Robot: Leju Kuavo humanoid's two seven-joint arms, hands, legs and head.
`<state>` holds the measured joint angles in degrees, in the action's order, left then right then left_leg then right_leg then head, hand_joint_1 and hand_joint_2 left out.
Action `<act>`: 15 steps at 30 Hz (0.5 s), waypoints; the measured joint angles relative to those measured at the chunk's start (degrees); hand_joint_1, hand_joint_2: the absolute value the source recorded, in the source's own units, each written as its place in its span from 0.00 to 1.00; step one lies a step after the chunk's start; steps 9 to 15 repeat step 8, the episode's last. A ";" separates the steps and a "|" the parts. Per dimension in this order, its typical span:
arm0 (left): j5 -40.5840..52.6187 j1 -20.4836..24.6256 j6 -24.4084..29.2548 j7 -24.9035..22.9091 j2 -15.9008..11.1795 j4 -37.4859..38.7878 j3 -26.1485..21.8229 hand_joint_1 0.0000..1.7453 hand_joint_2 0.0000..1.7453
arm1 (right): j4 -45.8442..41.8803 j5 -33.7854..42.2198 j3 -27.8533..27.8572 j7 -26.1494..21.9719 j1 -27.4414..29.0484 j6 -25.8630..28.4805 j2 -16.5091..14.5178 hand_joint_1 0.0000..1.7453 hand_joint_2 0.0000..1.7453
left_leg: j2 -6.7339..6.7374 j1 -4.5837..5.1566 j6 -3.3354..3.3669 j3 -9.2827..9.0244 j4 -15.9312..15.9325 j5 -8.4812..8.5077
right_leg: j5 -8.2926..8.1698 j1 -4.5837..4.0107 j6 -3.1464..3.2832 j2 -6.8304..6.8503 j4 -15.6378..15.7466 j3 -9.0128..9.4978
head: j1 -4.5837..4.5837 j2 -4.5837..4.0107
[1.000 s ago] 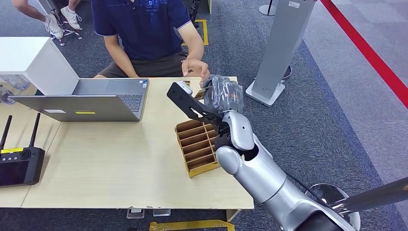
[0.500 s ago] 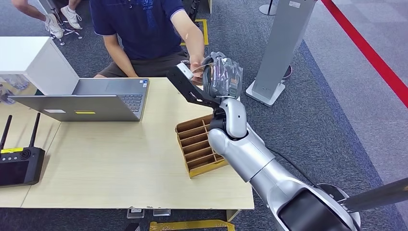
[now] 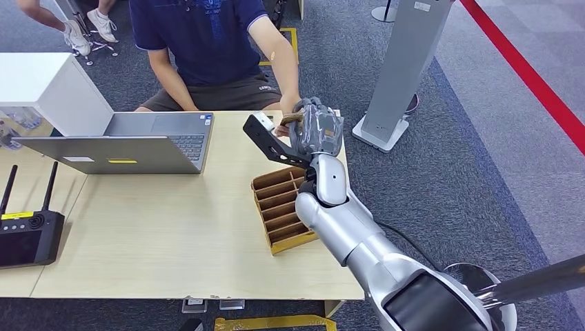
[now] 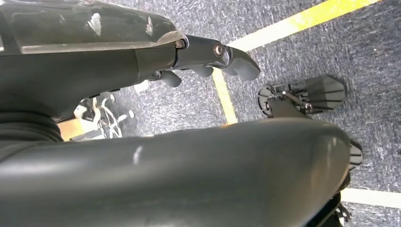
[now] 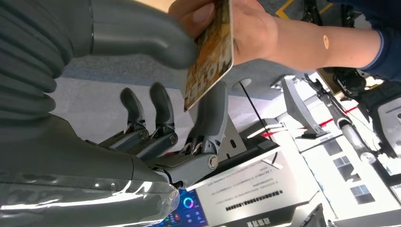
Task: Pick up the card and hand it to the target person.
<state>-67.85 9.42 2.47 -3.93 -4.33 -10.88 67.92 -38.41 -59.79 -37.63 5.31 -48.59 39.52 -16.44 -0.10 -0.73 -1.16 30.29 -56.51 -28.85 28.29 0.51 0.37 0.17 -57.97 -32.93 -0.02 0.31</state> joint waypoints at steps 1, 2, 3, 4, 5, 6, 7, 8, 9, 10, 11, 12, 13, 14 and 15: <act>0.22 0.09 -0.09 0.01 0.00 0.00 0.12 0.00 0.00 | 0.53 -0.01 0.15 -0.09 0.03 0.00 -0.13 0.00 1.00 | 0.00 0.00 0.00 0.00 0.00 0.00 | 0.00 0.00 0.00 0.00 0.00 0.00 | 0.00 0.00; 0.34 0.18 -0.10 0.02 0.00 0.00 0.23 0.00 0.00 | 0.97 -0.10 0.28 -0.21 0.07 0.00 -0.20 0.00 1.00 | 0.00 0.00 0.00 0.00 0.00 0.00 | 0.00 0.00 0.00 0.00 0.00 0.00 | 0.00 0.00; 0.38 0.25 -0.02 0.04 0.00 0.00 0.30 0.00 0.00 | 1.25 -0.30 0.45 -0.36 0.12 0.00 -0.26 0.00 1.00 | 0.00 0.00 0.00 0.00 0.00 0.00 | 0.00 0.00 0.00 0.00 0.00 0.00 | 0.00 0.00; 0.38 0.32 0.09 0.09 0.00 0.00 0.32 0.00 0.00 | 1.44 -0.54 0.68 -0.57 0.16 0.01 -0.32 0.00 1.00 | 0.00 0.00 0.00 0.00 0.00 0.00 | 0.00 0.00 0.00 0.00 0.00 0.00 | 0.00 0.00; 0.36 0.38 0.20 0.13 0.00 0.00 0.33 0.00 0.00 | 1.60 -0.73 0.97 -0.86 0.17 0.01 -0.39 0.00 1.00 | 0.00 0.00 0.00 0.00 0.00 0.00 | 0.00 0.00 0.00 0.00 0.00 0.00 | 0.00 0.00; 0.34 0.42 0.28 0.16 0.00 0.00 0.34 0.00 0.00 | 1.72 -0.93 1.28 -1.20 0.17 0.02 -0.47 0.00 1.00 | 0.00 0.00 0.00 0.00 0.00 0.00 | 0.00 0.00 0.00 0.00 0.00 0.00 | 0.00 0.00; 0.32 0.46 0.32 0.17 0.00 0.00 0.38 0.00 0.00 | 1.80 -1.12 1.62 -1.60 0.18 0.03 -0.55 0.00 1.00 | 0.00 0.00 0.00 0.00 0.00 0.00 | 0.00 0.00 0.00 0.00 0.00 0.00 | 0.00 0.00; 0.31 0.48 0.33 0.17 0.00 0.00 0.40 0.00 0.00 | 1.83 -1.21 1.77 -1.80 0.18 0.03 -0.59 0.00 1.00 | 0.00 0.00 0.00 0.00 0.00 0.00 | 0.00 0.00 0.00 0.00 0.00 0.00 | 0.00 0.00; 0.31 0.48 0.33 0.17 0.00 0.00 0.40 0.00 0.00 | 1.83 -1.21 1.77 -1.80 0.18 0.03 -0.59 0.00 1.00 | 0.00 0.00 0.00 0.00 0.00 0.00 | 0.00 0.00 0.00 0.00 0.00 0.00 | 0.00 0.00; 0.31 0.48 0.33 0.17 0.00 0.00 0.40 0.00 0.00 | 1.83 -1.21 1.77 -1.80 0.18 0.03 -0.59 0.00 1.00 | 0.00 0.00 0.00 0.00 0.00 0.00 | 0.00 0.00 0.00 0.00 0.00 0.00 | 0.00 0.00; 0.31 0.48 0.33 0.17 0.00 0.00 0.40 0.00 0.00 | 1.83 -1.21 1.77 -1.80 0.18 0.03 -0.59 0.00 1.00 | 0.00 0.00 0.00 0.00 0.00 0.00 | 0.00 0.00 0.00 0.00 0.00 0.00 | 0.00 0.00; 0.31 0.48 0.33 0.17 0.00 0.00 0.40 0.00 0.00 | 1.83 -1.21 1.77 -1.80 0.18 0.03 -0.59 0.00 1.00 | 0.00 0.00 0.00 0.00 0.00 0.00 | 0.00 0.00 0.00 0.00 0.00 0.00 | 0.00 0.00; 0.31 0.48 0.33 0.17 0.00 0.00 0.40 0.00 0.00 | 1.83 -1.21 1.77 -1.80 0.18 0.03 -0.59 0.00 1.00 | 0.00 0.00 0.00 0.00 0.00 0.00 | 0.00 0.00 0.00 0.00 0.00 0.00 | 0.00 0.00; 0.31 0.48 0.33 0.17 0.00 0.00 0.40 0.00 0.00 | 1.83 -1.21 1.77 -1.80 0.18 0.03 -0.59 0.00 1.00 | 0.00 0.00 0.00 0.00 0.00 0.00 | 0.00 0.00 0.00 0.00 0.00 0.00 | 0.00 0.00; 0.31 0.48 0.33 0.17 0.00 0.00 0.40 0.00 0.00 | 1.83 -1.21 1.77 -1.80 0.18 0.03 -0.59 0.00 1.00 | 0.00 0.00 0.00 0.00 0.00 0.00 | 0.00 0.00 0.00 0.00 0.00 0.00 | 0.00 0.00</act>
